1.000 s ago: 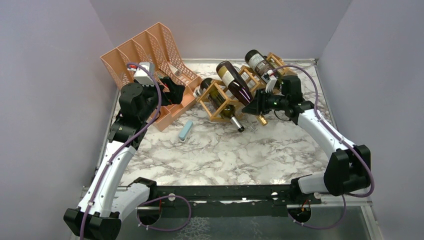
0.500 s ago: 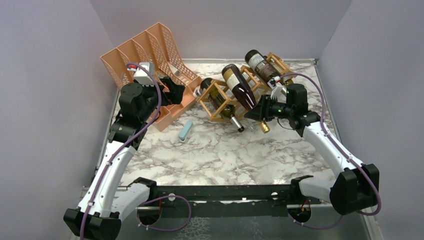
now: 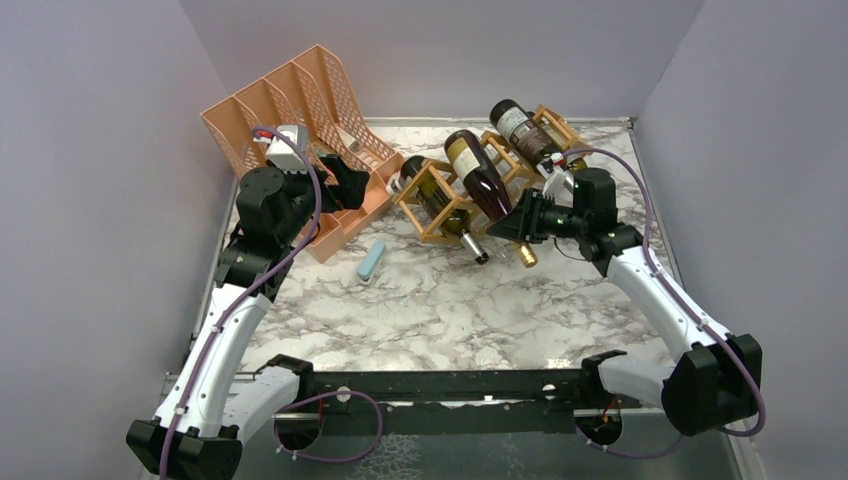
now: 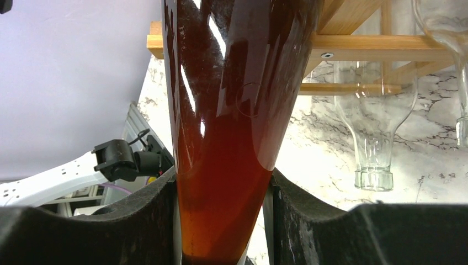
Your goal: Take the wine bottle off the wine rack
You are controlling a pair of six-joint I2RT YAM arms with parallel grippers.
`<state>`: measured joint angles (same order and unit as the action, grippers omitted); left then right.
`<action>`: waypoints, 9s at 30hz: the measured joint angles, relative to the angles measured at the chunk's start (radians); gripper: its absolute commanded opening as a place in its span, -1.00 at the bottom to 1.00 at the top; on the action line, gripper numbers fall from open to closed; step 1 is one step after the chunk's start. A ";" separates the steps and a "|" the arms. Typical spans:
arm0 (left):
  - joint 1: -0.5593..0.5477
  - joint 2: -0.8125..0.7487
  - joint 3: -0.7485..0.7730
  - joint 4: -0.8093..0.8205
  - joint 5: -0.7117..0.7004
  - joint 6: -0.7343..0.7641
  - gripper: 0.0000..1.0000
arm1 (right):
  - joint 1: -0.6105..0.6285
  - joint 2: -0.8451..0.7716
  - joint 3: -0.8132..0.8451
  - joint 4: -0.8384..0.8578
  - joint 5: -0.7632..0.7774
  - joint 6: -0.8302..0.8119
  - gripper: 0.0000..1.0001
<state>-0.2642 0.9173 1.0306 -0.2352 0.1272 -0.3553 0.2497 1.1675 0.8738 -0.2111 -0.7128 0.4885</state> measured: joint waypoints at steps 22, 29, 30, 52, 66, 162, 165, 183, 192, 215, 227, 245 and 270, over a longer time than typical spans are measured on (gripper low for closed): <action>0.000 0.000 0.000 -0.001 0.000 0.000 0.98 | 0.004 -0.027 0.004 0.029 -0.017 0.109 -0.79; 0.000 0.000 0.000 -0.001 0.000 0.000 0.98 | 0.004 -0.040 0.022 0.029 -0.019 0.113 -0.80; 0.000 0.000 0.000 -0.001 0.000 0.000 0.98 | 0.004 -0.040 0.028 0.029 -0.022 0.112 -0.80; 0.000 -0.013 0.077 -0.055 0.000 0.020 0.98 | 0.042 0.089 0.224 -0.016 -0.204 0.201 -0.87; 0.000 -0.055 0.124 -0.133 -0.039 0.091 0.98 | 0.290 0.153 0.243 -0.087 -0.208 0.205 -0.87; -0.831 0.315 -0.375 0.459 0.178 0.914 -0.42 | 0.338 0.173 0.143 -0.726 -0.197 -0.076 -0.05; -0.832 0.307 -0.391 0.480 0.178 0.898 -0.51 | 0.338 0.172 0.140 -0.724 -0.200 -0.071 0.12; -0.836 0.256 -0.433 0.517 0.100 0.801 -0.76 | 0.336 0.060 0.196 -0.636 -0.182 -0.049 0.76; -0.840 0.195 -0.455 0.502 0.039 0.751 -0.89 | 0.336 0.022 0.392 -0.565 0.044 0.000 0.88; -0.842 -0.061 -0.472 0.264 -0.704 0.235 -1.00 | 0.335 -0.182 0.640 -0.510 0.695 -0.129 0.99; -0.762 -0.131 -0.430 0.039 -0.925 0.097 -1.00 | 0.335 -0.187 0.575 -0.499 0.705 -0.161 0.99; -0.475 -0.158 -0.352 -0.158 -0.988 0.141 -1.00 | 0.335 -0.237 0.531 -0.486 0.704 -0.176 0.99; 0.031 -0.056 -0.341 0.191 -0.868 0.226 -1.00 | 0.335 -0.238 0.525 -0.486 0.688 -0.202 0.99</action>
<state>-0.2337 0.8616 0.6899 -0.0441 -0.7406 -0.1295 0.5850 0.9291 1.3987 -0.6968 -0.0246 0.2863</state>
